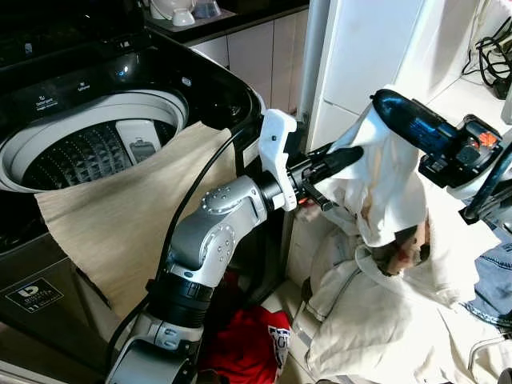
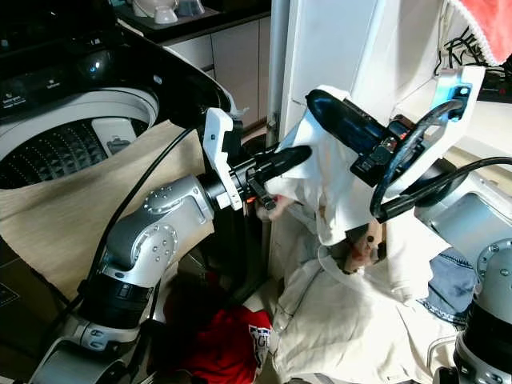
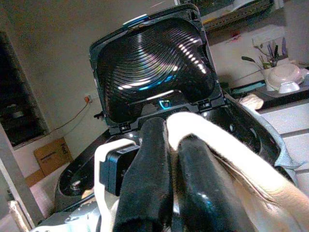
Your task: Clothes washing
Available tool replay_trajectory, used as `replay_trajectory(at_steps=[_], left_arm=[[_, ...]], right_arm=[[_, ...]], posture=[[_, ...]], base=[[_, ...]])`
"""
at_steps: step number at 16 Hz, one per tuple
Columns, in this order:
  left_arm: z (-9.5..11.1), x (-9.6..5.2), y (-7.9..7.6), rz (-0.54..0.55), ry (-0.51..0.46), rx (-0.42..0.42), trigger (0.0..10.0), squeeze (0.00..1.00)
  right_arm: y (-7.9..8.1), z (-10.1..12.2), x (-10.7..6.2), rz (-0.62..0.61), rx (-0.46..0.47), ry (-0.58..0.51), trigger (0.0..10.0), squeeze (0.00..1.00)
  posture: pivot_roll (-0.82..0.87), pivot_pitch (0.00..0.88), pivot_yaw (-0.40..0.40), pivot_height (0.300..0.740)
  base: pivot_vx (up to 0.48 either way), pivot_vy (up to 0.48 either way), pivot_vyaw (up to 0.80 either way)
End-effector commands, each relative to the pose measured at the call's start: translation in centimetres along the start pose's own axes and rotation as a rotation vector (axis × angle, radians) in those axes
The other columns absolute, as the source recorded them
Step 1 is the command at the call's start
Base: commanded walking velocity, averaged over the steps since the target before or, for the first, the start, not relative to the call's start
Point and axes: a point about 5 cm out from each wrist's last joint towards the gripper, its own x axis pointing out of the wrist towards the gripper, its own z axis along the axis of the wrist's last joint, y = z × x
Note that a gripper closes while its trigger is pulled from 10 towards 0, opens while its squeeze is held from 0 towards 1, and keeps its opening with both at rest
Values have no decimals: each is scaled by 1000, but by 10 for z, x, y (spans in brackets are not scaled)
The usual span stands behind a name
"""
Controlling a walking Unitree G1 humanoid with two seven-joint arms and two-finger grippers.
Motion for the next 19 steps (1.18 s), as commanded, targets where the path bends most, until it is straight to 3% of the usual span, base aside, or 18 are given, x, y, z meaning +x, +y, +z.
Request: replay_trajectory(at_steps=[1, 2, 5, 7, 8, 10, 11, 12, 13, 14, 15, 16, 18, 19], left_arm=[[9, 1, 6, 36, -31, 31, 0, 0], [11, 0, 7, 46, -39, 36, 0, 0], [45, -11, 36, 200, -115, 139, 0, 0], [88, -28, 65, 337, -191, 268, 0, 0], [104, -33, 72, 376, -212, 324, 0, 0], [182, -54, 93, 534, -304, 590, 0, 0], [237, -70, 92, 665, -378, 806, 0, 0], [265, -79, 87, 732, -430, 920, 0, 0], [318, -96, 64, 844, -546, 1149, 0, 0], [347, -106, 44, 906, -621, 1325, 0, 0], [358, -107, 35, 929, -617, 1449, 0, 0], [358, -105, 37, 935, -580, 1476, 0, 0], [320, -90, 80, 899, -241, 1360, 0, 0], [278, -87, 113, 866, 20, 1229, 0, 0]], right_arm=[[4, 2, -1, 6, -10, -11, 10000, 1000], [4, 2, -1, 12, -4, -13, 10000, 1000], [14, -3, -3, 84, 12, -6, 10000, 1000], [15, -16, -4, 47, -47, 76, 10000, 1000], [17, -18, -4, 55, -56, 88, 10000, 0], [22, -25, -2, 80, -70, 118, 10000, 0], [22, -29, 0, 69, -79, 135, 10000, 0], [21, -30, 0, 58, -82, 137, 10000, 0], [16, -32, 1, 20, -92, 135, 10000, 0], [13, -32, 1, -3, -105, 132, 10000, 0], [13, -33, 1, -8, -111, 127, 10000, 0], [13, -33, 1, -9, -113, 125, 10000, 0], [14, -39, 4, -9, -119, 129, 10000, 0], [14, -43, 5, -10, -126, 147, 10000, 0]], posture=[[-217, 0, 52, 740], [-217, 0, 52, 740], [-197, 0, 55, 740], [-186, 0, 58, 740], [-177, 0, 57, 740], [-162, 0, 57, 740], [-155, 0, 60, 740], [-155, 0, 60, 740], [-149, 0, 66, 740], [-145, 0, 68, 740], [-145, 0, 68, 740], [-137, 0, 73, 740], [-137, 0, 75, 740], [-138, 0, 75, 740]], base=[[0, 0, 0], [0, 0, 0], [0, 0, 0], [0, 0, 0], [0, 0, 0], [0, 0, 0], [0, 0, 0], [0, 0, 0], [0, 0, 0], [0, 0, 0], [0, 0, 0], [0, 0, 0], [0, 0, 0], [0, 0, 0]])
